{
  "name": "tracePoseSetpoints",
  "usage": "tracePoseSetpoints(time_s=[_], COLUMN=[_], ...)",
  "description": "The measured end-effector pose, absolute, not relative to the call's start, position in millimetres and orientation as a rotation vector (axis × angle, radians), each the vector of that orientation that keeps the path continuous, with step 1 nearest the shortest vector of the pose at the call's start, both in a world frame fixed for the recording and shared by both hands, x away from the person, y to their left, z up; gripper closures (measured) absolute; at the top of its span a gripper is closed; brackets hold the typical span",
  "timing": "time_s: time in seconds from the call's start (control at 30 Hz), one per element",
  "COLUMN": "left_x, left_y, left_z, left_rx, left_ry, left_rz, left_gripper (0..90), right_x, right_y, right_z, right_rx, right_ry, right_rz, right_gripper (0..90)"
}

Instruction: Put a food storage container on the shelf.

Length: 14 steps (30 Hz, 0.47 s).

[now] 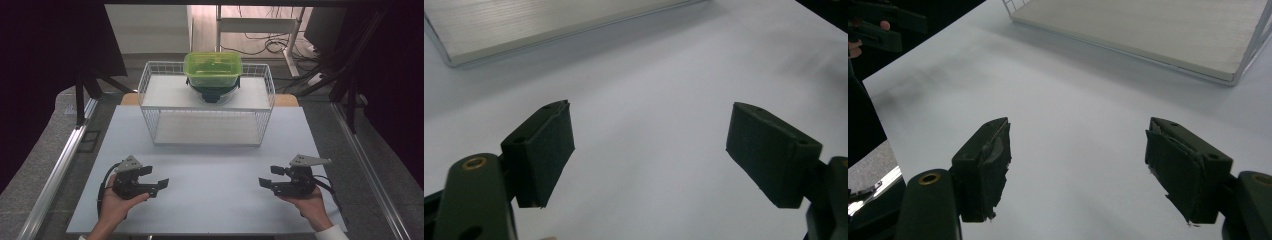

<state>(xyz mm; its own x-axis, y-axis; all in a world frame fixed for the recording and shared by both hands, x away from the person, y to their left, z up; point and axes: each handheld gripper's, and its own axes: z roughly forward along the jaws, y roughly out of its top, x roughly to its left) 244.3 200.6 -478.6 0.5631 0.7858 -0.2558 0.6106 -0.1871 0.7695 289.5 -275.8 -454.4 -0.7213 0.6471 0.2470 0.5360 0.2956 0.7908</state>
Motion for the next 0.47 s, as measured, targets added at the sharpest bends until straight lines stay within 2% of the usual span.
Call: tracePoseSetpoints(time_s=[0.47], left_x=[252.3], left_y=[207.4], left_z=[-482.3], left_rx=[1.866], left_ry=[1.175], left_rz=[0.227], left_gripper=[17.9], right_x=[291.7], right_y=[-281.6], right_z=[-455.6], right_rx=[1.145], right_ry=[2.398], right_rz=[1.43], right_gripper=[22.2])
